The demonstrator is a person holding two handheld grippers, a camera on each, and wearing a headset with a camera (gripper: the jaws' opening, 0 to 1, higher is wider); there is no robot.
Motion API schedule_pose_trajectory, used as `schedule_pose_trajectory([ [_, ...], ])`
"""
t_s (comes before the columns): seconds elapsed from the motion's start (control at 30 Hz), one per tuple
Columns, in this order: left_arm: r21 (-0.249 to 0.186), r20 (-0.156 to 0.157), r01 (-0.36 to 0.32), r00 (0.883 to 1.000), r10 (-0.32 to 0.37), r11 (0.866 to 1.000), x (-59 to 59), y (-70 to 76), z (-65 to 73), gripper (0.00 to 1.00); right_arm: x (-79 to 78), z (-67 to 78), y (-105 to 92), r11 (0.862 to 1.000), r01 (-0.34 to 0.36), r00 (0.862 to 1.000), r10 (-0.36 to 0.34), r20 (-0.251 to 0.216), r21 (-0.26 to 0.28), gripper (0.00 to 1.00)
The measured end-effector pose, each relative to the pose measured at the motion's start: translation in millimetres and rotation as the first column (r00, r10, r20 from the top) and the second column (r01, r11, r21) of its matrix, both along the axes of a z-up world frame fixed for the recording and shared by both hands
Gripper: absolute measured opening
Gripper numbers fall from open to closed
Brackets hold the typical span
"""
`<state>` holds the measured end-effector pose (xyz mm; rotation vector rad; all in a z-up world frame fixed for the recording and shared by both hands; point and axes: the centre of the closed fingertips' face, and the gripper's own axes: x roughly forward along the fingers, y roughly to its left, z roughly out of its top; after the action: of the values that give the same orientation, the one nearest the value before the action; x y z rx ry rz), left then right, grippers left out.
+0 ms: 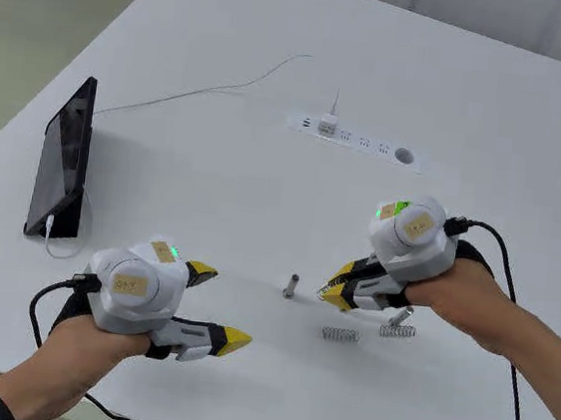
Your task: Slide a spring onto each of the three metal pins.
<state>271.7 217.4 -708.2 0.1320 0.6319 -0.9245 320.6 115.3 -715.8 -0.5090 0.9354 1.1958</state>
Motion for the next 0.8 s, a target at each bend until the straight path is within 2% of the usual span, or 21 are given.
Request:
schedule_pose_trajectory([
  [0.27,-0.002,-0.006,-0.026,1.000,0.026,1.000,3.4,8.6,-0.3,0.65,13.0,-4.0,10.1,1.000,-0.005,1.000,0.005,0.000,0.006,0.13],
  [0.8,-0.010,-0.020,-0.046,0.999,0.046,0.999,1.2,14.9,-1.8,0.66,19.6,-15.3,27.1,0.998,-0.063,0.998,0.063,0.004,-0.021,0.13],
])
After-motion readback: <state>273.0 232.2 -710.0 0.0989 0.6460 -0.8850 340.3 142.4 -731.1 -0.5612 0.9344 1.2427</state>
